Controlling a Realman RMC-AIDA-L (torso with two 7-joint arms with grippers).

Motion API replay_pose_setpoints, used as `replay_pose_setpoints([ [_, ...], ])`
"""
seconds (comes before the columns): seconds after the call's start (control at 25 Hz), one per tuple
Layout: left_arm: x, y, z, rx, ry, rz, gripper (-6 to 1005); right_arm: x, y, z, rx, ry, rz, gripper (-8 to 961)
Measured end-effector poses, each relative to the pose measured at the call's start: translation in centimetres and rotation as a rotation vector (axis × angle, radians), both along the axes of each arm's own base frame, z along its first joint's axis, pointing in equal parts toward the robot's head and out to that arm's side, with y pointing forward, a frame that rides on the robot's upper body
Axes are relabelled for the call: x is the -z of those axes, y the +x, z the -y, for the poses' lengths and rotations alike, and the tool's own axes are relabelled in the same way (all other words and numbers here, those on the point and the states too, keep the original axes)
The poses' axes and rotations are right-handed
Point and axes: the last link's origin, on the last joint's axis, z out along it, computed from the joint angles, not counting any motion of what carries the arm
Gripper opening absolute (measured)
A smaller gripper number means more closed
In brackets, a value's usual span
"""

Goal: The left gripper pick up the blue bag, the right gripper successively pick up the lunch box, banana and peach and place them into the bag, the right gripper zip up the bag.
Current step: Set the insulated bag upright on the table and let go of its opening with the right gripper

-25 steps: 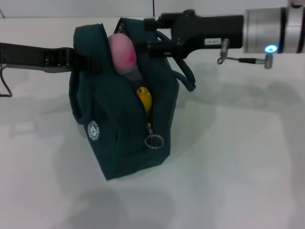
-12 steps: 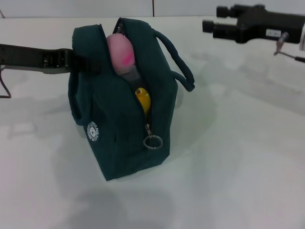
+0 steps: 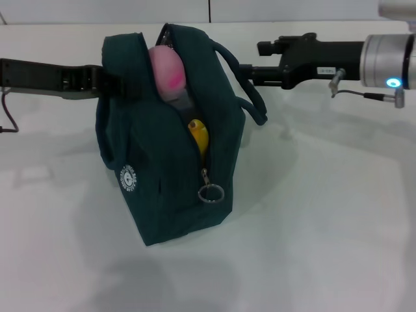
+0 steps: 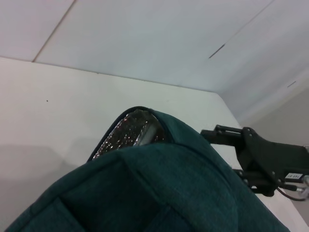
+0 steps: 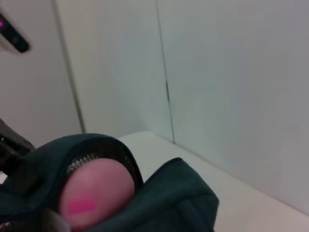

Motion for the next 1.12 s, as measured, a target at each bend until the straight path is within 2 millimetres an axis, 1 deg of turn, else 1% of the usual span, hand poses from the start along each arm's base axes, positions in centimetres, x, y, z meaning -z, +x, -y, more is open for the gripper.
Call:
replay_pose_setpoints([
  [0.28, 0.2, 0.0, 0.1, -0.001, -0.004, 0.003, 34, 0.5, -1.4, -0.7, -0.022, 0.001, 0.015, 639],
  [0.56, 0.3, 0.2, 0.1, 0.009, -0.005, 0.003, 34, 1.8, -2.8, -1.5, -0.023, -0.021, 0.038, 635],
  [0.88, 0.4, 0.0, 0.2, 0.008, -0.004, 0.004, 34, 3.1, -3.7, -1.5, -0.071, -0.027, 0.11, 626],
  [1.08, 0.3, -0.1, 0.3, 0.004, -0.002, 0.004, 34, 3.0, -3.9, -1.4, -0.095, -0.014, 0.121, 392],
  [1.12, 0.3, -0.2, 0.3, 0.004, -0.002, 0.004, 34, 3.0, -3.9, -1.4, -0.095, -0.014, 0.121, 374],
])
